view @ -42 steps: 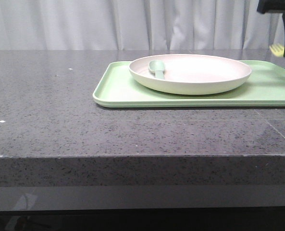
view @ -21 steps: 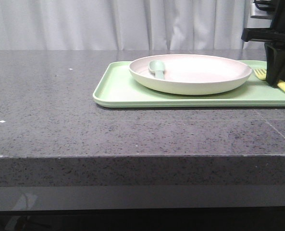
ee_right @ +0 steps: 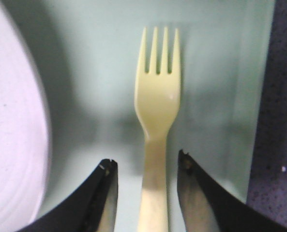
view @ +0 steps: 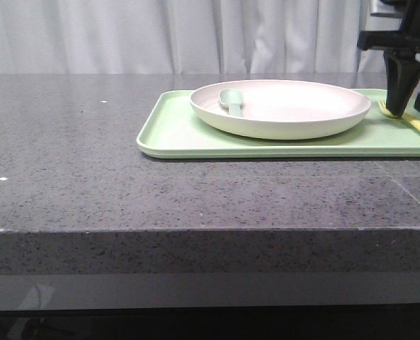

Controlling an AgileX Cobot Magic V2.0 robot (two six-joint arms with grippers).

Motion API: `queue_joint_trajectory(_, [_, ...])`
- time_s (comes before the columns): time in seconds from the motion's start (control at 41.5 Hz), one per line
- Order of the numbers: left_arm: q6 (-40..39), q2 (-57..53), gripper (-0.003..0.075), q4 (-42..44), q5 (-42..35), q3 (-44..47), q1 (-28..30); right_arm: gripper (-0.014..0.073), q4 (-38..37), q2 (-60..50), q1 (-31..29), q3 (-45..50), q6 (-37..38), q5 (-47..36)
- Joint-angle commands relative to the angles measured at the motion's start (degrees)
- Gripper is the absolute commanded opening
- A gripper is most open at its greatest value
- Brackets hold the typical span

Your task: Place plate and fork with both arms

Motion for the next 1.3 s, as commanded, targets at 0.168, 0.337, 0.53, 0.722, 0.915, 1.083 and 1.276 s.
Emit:
queue_joint_trajectory(0.168, [0.02, 0.15, 0.0283, -1.50, -3.78, -1.35, 0.16, 0.0332, 0.54, -13.67, 0.96, -0.68, -3.06, 4.84])
queue_joint_trajectory(0.337, [0.02, 0.15, 0.0283, -1.50, -3.78, -1.35, 0.16, 0.0331, 0.48, -22.80, 3.95, 5.65, -3.77, 4.65])
queue_joint_trajectory(0.53, [0.02, 0.15, 0.0283, -1.50, -3.78, -1.35, 0.16, 0.0331, 0.07, -34.46, 5.71, 14.16, -3.77, 3.61])
queue_joint_trajectory(0.722, [0.02, 0.15, 0.0283, -1.50, -3.78, -1.35, 0.16, 0.0331, -0.16, -45.73, 5.71, 21.30, -3.91, 2.20])
queue_joint_trajectory(0.915, [0.02, 0.15, 0.0283, -1.50, -3.78, -1.35, 0.16, 0.0331, -0.18, -58.19, 5.71, 28.67, -4.71, 0.10])
queue_joint_trajectory(1.083, [0.02, 0.15, 0.0283, -1.50, -3.78, -1.35, 0.16, 0.0331, -0.18, -68.72, 5.71, 35.60, -5.07, 0.16])
queue_joint_trajectory(1.276, [0.02, 0.15, 0.0283, -1.50, -3.78, -1.35, 0.16, 0.0331, -0.18, -79.61, 5.71, 43.61, -5.07, 0.10])
